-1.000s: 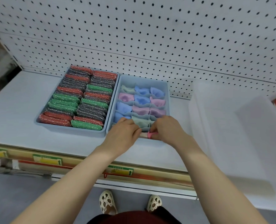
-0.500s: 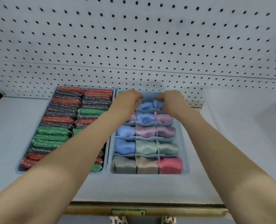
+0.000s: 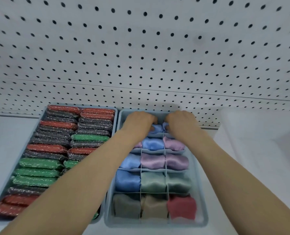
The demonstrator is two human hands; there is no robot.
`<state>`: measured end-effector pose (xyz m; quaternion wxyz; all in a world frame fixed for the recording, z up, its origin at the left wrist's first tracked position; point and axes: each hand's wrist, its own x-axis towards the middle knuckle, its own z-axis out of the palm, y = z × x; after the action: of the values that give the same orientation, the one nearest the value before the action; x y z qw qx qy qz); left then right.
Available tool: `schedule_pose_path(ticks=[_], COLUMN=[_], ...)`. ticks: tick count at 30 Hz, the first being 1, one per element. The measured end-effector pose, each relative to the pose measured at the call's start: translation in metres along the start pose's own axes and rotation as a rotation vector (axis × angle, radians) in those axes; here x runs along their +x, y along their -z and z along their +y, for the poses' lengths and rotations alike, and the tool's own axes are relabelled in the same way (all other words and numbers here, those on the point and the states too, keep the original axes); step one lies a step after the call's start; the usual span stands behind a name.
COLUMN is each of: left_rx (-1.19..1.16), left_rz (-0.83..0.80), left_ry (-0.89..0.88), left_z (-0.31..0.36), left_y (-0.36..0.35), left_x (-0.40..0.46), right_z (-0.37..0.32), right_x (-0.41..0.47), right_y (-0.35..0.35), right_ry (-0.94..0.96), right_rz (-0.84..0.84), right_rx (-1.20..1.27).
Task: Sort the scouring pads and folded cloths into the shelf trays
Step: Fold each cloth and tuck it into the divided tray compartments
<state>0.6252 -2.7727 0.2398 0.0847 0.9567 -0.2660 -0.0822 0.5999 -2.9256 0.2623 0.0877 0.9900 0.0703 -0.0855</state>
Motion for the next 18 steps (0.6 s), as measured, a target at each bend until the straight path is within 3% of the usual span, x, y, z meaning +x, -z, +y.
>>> schedule_pose_path(ticks=[4, 11, 15, 18], left_rx=[-0.091, -0.061, -0.203, -0.088], left_rz=[0.07, 0.001, 0.162, 0.162], left_ry=[0.009, -0.016, -0.073, -0.089], left_z=[0.001, 0.004, -0.022, -0.036], left_y=[-0.006, 0.003, 0.016, 0.02], left_x=[-0.011, -0.014, -0.033, -0.045], right_z=[-0.003, 0.002, 0.005, -0.01], right_x=[-0.006, -0.012, -0.013, -0.012], right_y=[-0.011, -0.009, -0.004, -0.001], right_ry=[-0.006, -0.014, -0.035, 0.087], right_rz=[-0.007, -0.012, 0.142, 0.131], right_rx=[-0.007, 0.096, 0.276, 0.355])
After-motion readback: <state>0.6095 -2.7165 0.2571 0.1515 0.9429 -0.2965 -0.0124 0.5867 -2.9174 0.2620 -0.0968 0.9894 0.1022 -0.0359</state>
